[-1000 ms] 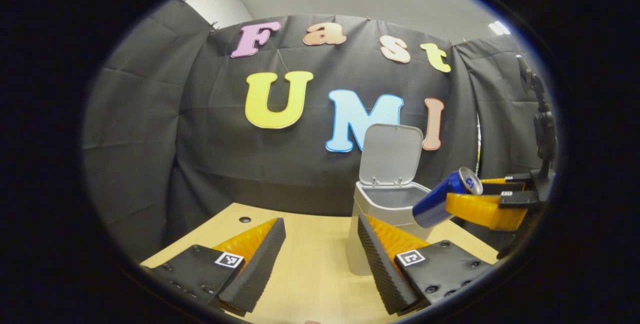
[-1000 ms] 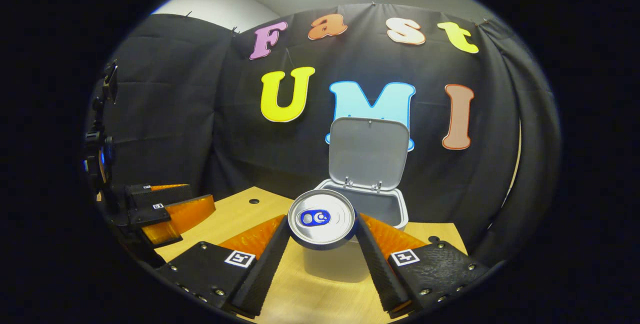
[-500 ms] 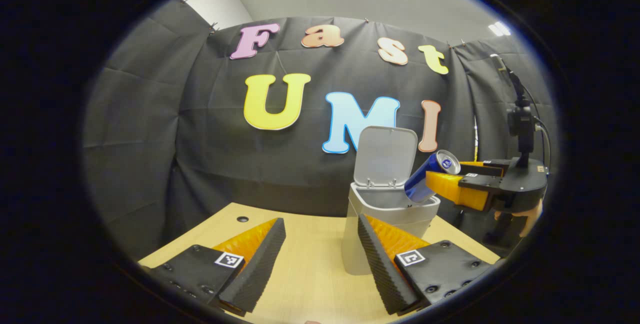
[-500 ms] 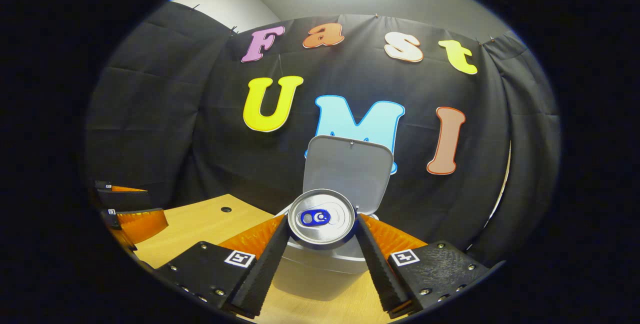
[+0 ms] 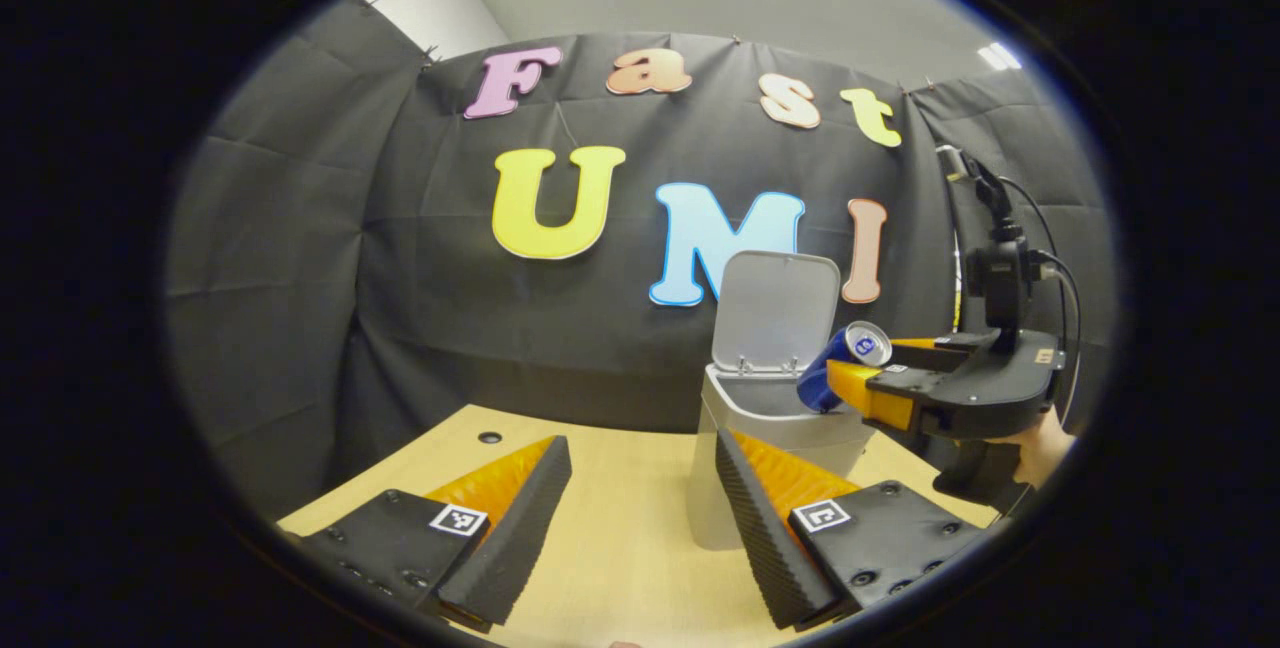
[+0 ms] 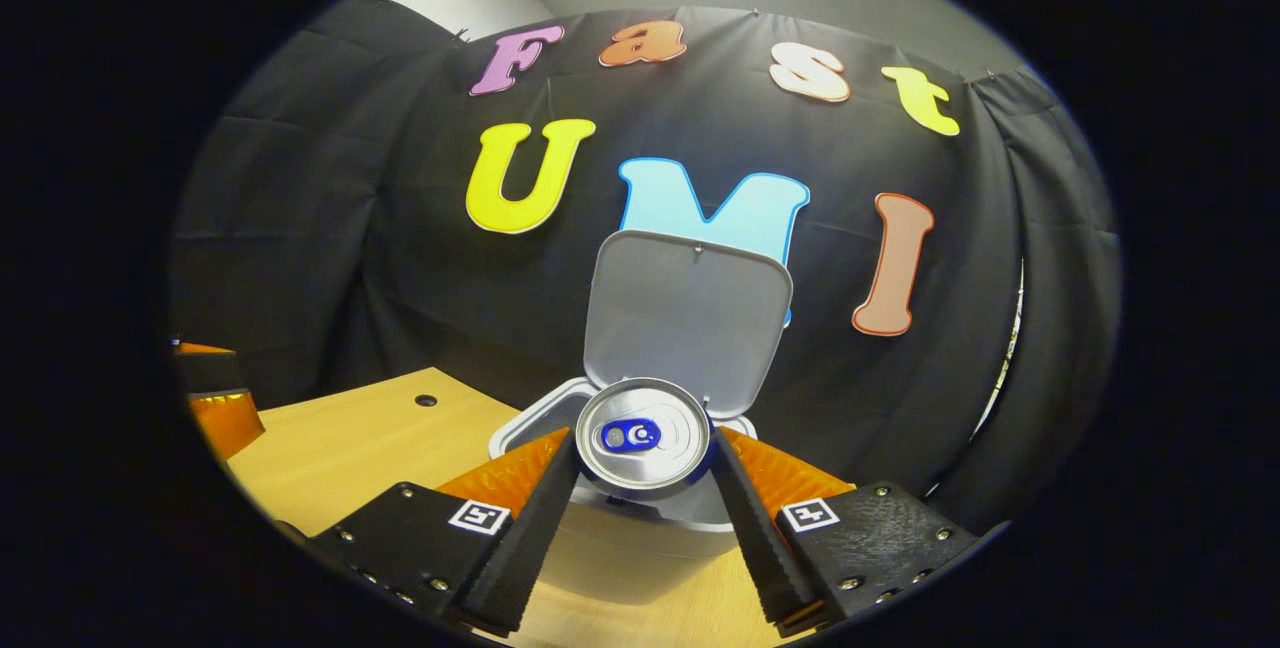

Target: Press the lid of the desktop garbage bin to open it, pick up the crumpled paper on the desktop and throw it into the bin, then pick up the pop can on the desktop and drop it into the bin, and finally close the garbage bin lid.

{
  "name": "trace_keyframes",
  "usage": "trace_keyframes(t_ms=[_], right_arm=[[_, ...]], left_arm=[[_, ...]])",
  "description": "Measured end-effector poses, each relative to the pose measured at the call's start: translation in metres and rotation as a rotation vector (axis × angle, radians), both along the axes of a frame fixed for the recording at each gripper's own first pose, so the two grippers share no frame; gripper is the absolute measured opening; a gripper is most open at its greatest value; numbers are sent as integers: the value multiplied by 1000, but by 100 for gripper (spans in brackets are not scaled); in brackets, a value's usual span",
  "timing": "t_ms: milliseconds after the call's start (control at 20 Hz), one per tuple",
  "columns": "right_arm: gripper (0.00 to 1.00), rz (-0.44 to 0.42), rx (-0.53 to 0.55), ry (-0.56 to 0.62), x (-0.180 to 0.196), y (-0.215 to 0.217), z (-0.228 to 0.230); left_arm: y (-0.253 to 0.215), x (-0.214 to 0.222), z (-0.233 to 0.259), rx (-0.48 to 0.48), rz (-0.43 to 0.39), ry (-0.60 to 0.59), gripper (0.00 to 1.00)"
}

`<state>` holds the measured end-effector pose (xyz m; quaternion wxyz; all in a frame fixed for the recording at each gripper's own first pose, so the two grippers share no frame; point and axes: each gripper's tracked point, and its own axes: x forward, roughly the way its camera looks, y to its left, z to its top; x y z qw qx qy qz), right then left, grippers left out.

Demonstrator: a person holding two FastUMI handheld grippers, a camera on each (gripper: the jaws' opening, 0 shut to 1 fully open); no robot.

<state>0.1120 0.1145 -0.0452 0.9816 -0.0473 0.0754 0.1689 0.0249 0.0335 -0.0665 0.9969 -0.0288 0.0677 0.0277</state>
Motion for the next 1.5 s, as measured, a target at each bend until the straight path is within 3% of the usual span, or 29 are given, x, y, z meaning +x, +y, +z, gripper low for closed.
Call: trace_keyframes(t_ms=[450,500,950,1150,1500], right_arm=[[87,-27,17,62,8,-6,-12],[91,-35,23,60,7,-9,-11],[92,-92,88,95,-9,-26,0],[91,-52,170,129,-8,-19,12],[91,-106,283,191,28,-30,28]], left_arm=[[-4,5,-7,-15,-11,15,96],[-6,5,-7,-19,-15,15,95],[-20,18,-3,-20,-96,-9,95],[-21,22,0,-24,-120,-9,95],[-15,36,2,-1,-144,-10,95]])
